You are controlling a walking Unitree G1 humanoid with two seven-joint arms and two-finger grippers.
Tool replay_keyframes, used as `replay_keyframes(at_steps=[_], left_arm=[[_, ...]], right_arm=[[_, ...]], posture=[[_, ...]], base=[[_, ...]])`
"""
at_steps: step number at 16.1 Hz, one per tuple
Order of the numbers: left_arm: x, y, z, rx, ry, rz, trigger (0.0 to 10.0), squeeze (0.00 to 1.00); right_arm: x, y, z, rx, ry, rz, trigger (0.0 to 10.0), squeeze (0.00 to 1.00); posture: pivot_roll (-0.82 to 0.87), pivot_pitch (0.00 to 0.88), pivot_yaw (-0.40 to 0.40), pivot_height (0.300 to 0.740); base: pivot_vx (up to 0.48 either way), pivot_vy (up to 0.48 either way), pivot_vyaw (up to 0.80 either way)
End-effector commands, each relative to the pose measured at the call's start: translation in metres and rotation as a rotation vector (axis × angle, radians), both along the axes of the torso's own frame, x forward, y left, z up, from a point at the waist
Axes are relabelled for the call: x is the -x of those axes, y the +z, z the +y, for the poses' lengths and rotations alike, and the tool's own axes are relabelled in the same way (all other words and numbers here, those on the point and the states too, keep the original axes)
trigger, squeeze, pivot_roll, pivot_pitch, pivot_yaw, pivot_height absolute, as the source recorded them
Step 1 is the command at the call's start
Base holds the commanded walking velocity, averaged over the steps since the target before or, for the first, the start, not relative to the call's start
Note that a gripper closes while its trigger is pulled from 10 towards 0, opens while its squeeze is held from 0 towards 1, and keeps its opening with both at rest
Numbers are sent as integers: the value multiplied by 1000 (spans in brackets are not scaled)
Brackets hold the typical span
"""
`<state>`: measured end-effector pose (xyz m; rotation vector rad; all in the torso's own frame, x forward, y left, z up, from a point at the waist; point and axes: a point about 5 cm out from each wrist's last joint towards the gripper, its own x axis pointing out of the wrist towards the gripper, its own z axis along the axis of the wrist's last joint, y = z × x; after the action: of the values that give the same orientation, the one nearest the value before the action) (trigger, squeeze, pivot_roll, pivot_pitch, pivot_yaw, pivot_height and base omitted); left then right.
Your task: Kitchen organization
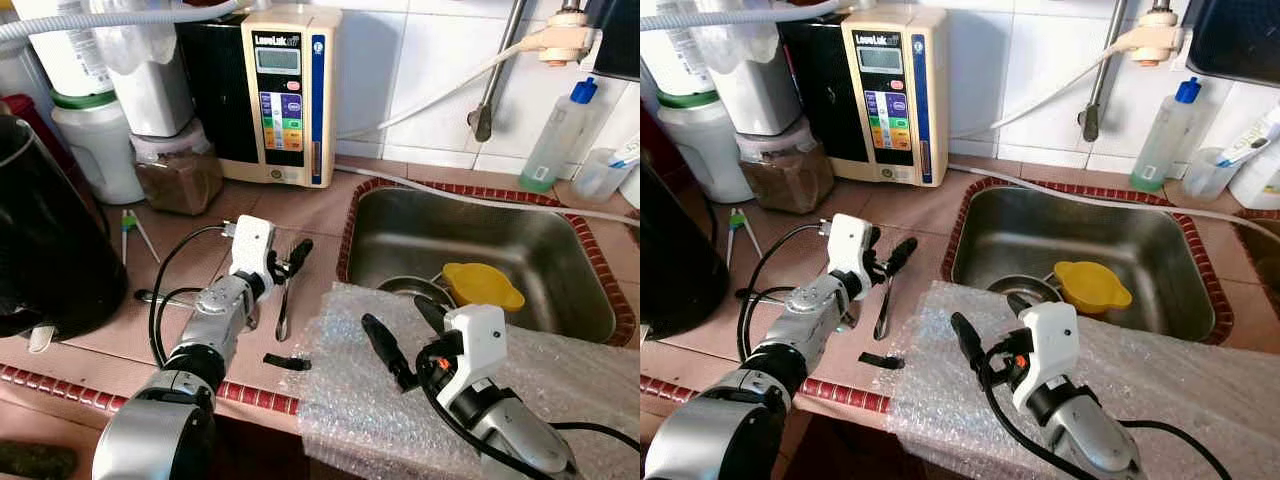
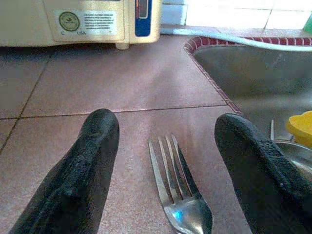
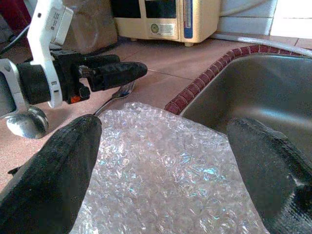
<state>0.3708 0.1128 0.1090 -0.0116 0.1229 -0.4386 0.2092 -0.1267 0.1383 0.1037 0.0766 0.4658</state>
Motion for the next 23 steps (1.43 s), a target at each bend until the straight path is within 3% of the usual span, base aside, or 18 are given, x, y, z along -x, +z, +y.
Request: replay_keyframes(at_steps=[1, 8, 9, 10, 16, 17, 23], left_arm=[[-2, 4, -4, -3, -18, 3, 10000, 1000], [-3, 0, -14, -30, -4, 33, 10000, 1000], [-3, 0, -15, -33, -2, 39, 10000, 94], [-4, 0, -15, -32, 11, 44, 10000, 0], [-2, -8, -17, -89, 25, 102, 9843, 0], [0, -11, -18, -92, 10, 115, 0, 0], [4, -19, -17, -128, -6, 145, 0, 0]], right_arm=[[2, 3, 1, 2, 2, -11, 10000, 0], [2, 2, 1, 3, 1, -10, 10000, 0], [3, 2, 1, 2, 0, -10, 10000, 0], [3, 2, 2, 1, -1, -10, 10000, 0], [3, 3, 4, -5, -7, -11, 10000, 0], [4, 3, 4, -6, -7, -12, 10000, 0], [3, 4, 4, -5, -6, -16, 10000, 0]], posture=[[-22, 0, 55, 740], [-31, 0, 57, 740], [-32, 0, 58, 740], [-33, 0, 60, 740], [-36, 0, 69, 740], [-36, 0, 70, 740], [-31, 0, 68, 740]], base=[[0, 0, 0], [0, 0, 0], [0, 0, 0], [0, 0, 0], [0, 0, 0], [0, 0, 0], [0, 0, 0]])
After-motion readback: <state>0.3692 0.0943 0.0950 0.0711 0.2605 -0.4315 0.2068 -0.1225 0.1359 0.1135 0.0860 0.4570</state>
